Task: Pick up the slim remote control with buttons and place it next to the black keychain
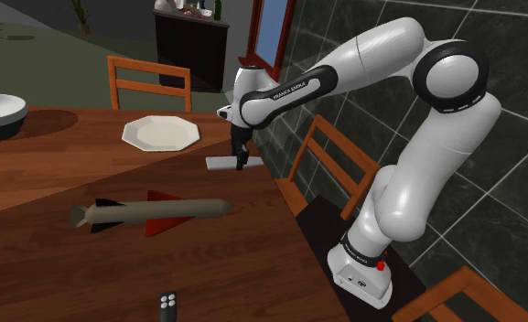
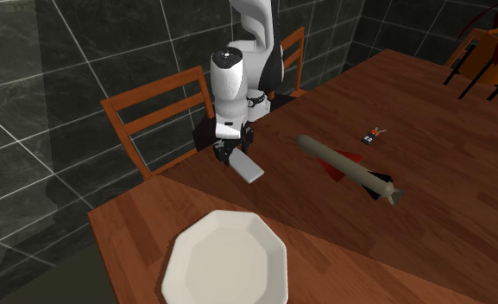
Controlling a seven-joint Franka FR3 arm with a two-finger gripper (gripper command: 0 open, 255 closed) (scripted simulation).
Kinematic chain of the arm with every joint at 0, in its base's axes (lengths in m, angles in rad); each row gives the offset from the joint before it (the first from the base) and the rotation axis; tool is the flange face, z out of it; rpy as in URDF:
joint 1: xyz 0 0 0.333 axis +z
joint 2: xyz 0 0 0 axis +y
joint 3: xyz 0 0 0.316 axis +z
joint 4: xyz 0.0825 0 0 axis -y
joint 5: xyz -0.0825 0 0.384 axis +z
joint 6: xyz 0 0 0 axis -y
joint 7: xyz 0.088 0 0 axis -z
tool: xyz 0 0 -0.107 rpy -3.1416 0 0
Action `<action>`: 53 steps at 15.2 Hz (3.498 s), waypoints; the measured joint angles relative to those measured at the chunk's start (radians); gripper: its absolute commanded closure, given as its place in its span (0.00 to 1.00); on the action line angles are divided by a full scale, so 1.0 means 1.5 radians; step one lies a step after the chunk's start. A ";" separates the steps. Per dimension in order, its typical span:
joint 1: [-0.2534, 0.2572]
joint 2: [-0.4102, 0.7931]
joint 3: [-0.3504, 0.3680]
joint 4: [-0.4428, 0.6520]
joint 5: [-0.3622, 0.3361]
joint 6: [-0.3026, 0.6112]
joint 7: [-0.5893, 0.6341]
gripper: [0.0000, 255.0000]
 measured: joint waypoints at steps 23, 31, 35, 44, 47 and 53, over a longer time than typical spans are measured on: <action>0.039 -0.141 0.057 -0.004 -0.005 -0.136 0.099 1.00; 0.096 -0.213 0.142 -0.072 0.025 -0.138 0.222 1.00; 0.128 -0.241 0.188 -0.093 0.048 -0.143 0.286 1.00; 0.197 -0.238 0.301 -0.080 0.093 -0.143 0.438 1.00; 0.215 -0.227 0.336 -0.068 0.103 -0.142 0.486 1.00; 0.247 -0.177 0.416 -0.017 0.107 -0.134 0.598 1.00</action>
